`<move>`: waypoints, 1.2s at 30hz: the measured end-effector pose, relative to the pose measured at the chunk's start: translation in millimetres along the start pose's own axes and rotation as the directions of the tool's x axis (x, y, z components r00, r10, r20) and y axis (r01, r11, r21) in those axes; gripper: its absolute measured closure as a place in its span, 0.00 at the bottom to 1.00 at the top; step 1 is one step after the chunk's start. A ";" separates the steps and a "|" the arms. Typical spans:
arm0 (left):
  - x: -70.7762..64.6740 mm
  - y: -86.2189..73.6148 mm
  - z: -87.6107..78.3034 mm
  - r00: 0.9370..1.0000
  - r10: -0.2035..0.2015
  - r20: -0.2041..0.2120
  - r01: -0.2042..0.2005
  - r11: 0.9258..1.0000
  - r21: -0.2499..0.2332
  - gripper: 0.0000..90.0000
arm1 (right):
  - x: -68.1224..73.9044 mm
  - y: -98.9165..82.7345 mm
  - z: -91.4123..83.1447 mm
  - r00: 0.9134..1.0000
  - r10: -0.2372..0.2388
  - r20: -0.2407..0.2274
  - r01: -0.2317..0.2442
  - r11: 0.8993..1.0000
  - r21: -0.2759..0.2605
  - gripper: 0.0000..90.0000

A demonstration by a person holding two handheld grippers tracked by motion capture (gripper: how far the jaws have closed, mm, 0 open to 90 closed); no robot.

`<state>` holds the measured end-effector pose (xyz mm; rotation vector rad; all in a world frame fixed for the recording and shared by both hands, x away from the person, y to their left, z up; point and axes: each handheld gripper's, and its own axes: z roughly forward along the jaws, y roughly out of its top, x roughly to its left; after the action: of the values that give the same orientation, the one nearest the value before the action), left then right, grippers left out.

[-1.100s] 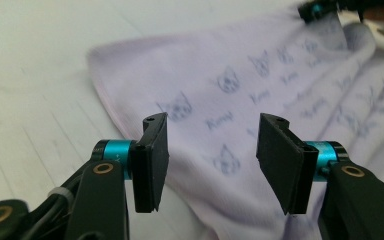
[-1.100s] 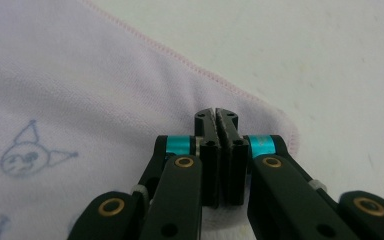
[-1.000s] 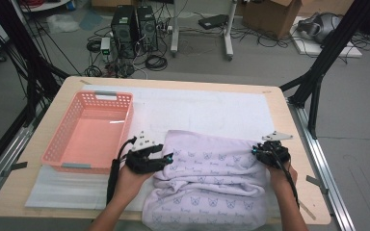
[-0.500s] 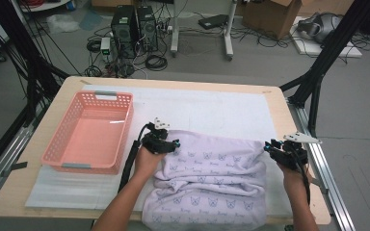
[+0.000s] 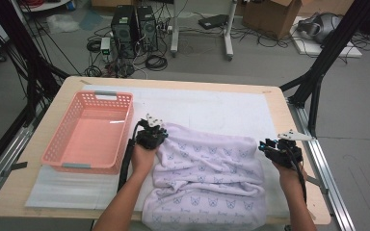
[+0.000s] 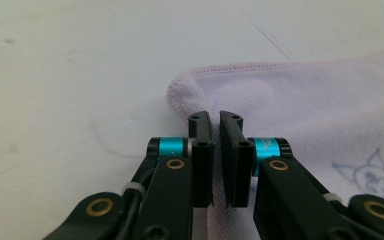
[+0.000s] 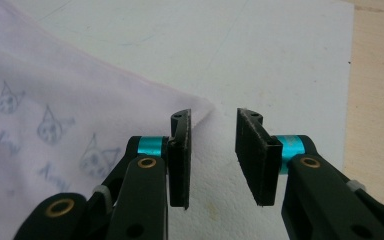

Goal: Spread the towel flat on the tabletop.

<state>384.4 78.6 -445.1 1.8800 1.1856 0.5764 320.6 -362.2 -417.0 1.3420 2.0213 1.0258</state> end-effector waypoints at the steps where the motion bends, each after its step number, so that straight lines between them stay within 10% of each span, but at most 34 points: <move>1: 2.5 -0.1 -0.9 1.000 -0.007 0.010 0.007 1.000 -0.003 0.92 | 0.0 0.4 0.5 1.000 0.003 -0.001 -0.003 1.000 -0.003 0.74; 9: -3.4 -2.8 5.6 0.997 -0.022 0.073 0.020 0.999 0.036 0.58 | 0.8 8.8 11.2 1.000 -0.003 -0.014 0.004 1.000 0.023 0.65; 19: -4.8 -3.1 6.7 0.998 -0.005 0.064 0.002 0.999 0.048 0.80 | 5.3 29.0 47.2 0.997 -0.006 -0.072 0.015 0.993 0.120 0.57; 23: -1.0 -3.6 5.6 0.995 -0.015 0.095 0.010 0.999 0.054 0.93 | 9.3 28.0 67.2 0.997 -0.043 -0.069 0.058 0.973 0.225 0.60; 27: 3.5 -2.1 4.4 0.992 -0.039 0.117 0.034 0.999 0.042 0.95 | 6.3 27.3 67.8 0.990 -0.041 -0.135 0.072 0.971 0.228 0.93; 31: 6.6 1.7 6.8 0.992 -0.063 0.106 0.062 0.998 0.010 0.95 | 4.7 33.0 72.4 0.988 -0.107 -0.114 0.131 0.967 0.221 0.96; 36: 10.9 24.8 11.3 0.989 -0.111 0.098 0.115 0.993 -0.034 0.95 | -7.4 42.7 82.9 0.993 -0.114 -0.023 0.116 0.986 0.117 0.96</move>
<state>410.3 78.4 -431.3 1.7744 1.2009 0.4391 408.4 -333.4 -431.5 1.2624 2.1742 0.8807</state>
